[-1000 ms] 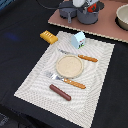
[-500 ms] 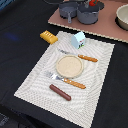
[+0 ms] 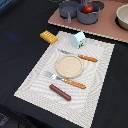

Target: Interact with the objects in diverse but meaningful ways.

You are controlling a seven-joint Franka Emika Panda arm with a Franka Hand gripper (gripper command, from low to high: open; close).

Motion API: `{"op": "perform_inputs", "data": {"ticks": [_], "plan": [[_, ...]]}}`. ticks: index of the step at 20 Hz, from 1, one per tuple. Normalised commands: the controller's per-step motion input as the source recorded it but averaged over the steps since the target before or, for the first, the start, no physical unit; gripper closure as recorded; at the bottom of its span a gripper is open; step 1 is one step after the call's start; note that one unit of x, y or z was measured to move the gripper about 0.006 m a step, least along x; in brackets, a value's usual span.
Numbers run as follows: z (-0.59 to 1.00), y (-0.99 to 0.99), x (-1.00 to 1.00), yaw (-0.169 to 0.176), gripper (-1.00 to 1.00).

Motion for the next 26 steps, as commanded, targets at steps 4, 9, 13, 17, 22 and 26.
{"op": "perform_inputs", "data": {"ticks": [4,9,13,17,22,26], "plan": [[0.50,0.08,0.34,-0.007,-1.00],[0.93,-0.74,0.44,-0.042,-1.00],[1.00,-0.90,0.46,-0.033,-1.00],[0.92,-0.97,0.36,-0.009,-1.00],[0.78,-1.00,0.29,0.000,-1.00],[0.69,-1.00,0.26,0.000,-1.00]]}}
